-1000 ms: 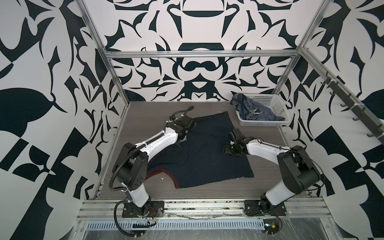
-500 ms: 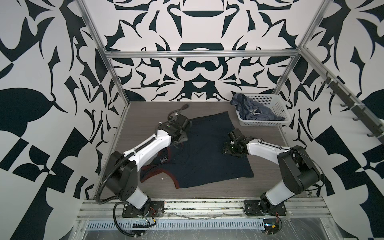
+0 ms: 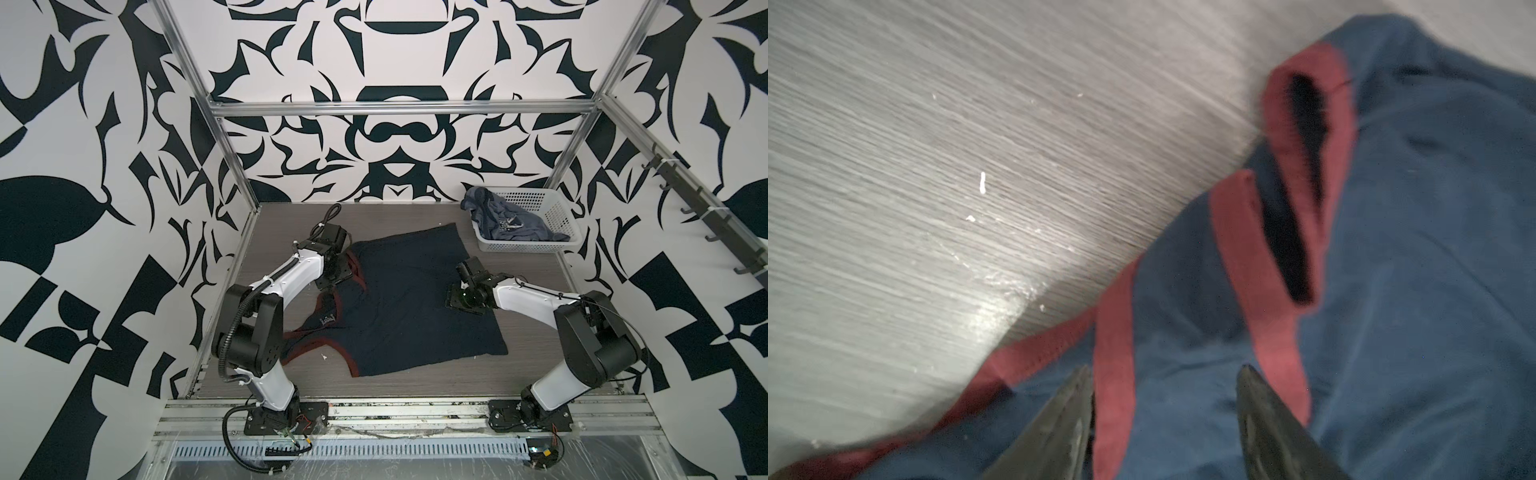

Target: Fold and stack the tank tops

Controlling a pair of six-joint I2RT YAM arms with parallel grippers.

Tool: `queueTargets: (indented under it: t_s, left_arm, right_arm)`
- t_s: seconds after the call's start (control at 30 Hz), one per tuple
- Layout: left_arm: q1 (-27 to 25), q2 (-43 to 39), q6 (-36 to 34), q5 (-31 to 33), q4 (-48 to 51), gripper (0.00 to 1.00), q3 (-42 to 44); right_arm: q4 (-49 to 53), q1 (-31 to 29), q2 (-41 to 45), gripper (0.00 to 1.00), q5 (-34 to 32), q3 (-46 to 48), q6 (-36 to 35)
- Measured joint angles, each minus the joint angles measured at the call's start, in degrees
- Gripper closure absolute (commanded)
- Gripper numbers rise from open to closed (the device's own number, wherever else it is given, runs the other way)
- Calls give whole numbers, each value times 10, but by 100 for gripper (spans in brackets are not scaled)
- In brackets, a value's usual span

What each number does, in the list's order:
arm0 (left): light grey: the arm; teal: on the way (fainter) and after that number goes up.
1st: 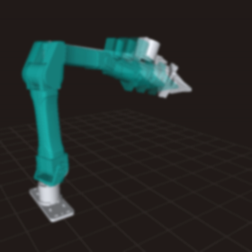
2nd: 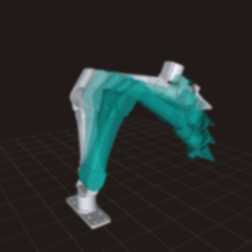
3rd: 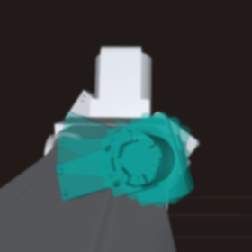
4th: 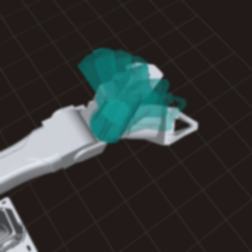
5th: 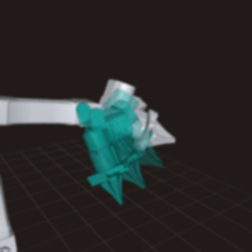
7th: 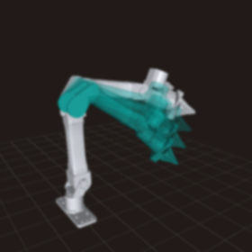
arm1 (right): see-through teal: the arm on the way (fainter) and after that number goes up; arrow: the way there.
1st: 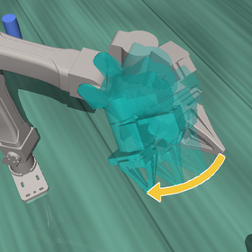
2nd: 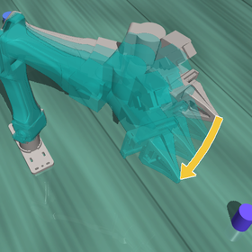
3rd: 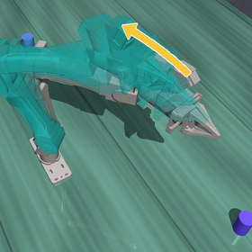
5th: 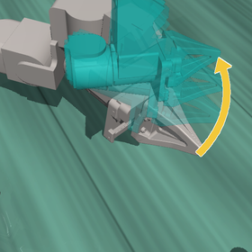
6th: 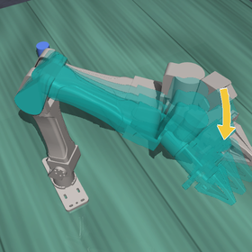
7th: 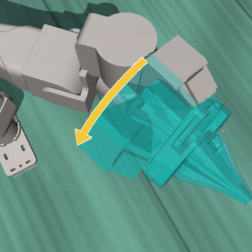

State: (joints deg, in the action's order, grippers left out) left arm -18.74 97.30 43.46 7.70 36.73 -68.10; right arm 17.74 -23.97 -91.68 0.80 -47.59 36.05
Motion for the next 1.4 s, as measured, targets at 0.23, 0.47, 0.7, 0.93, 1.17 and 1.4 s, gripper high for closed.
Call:
queueTargets:
  t_s: [0.23, 0.47, 0.7, 0.93, 1.17, 1.4]
  left_arm:
    - [9, 26, 1, -22, -22, 44, 7]
    - [10, 35, 3, -38, -37, 56, 7]
    - [10, 35, 1, -23, -44, 77, 7]
    - [10, 7, -17, 52, -43, 92, 7]
    - [16, -83, -52, 147, -57, 90, 11]
    - [119, -89, -66, 195, -78, 80, 12]
  right_arm:
    - [0, 0, 0, 28, 0, 0, 0]
    - [0, 0, 0, 28, 0, 0, 0]
    - [0, 0, 0, 28, 0, 0, 0]
    - [0, 0, -1, 28, 0, 0, 0]
    - [7, 0, -6, 29, -2, -6, 0]
    - [17, 0, -11, 29, 0, -15, -2]
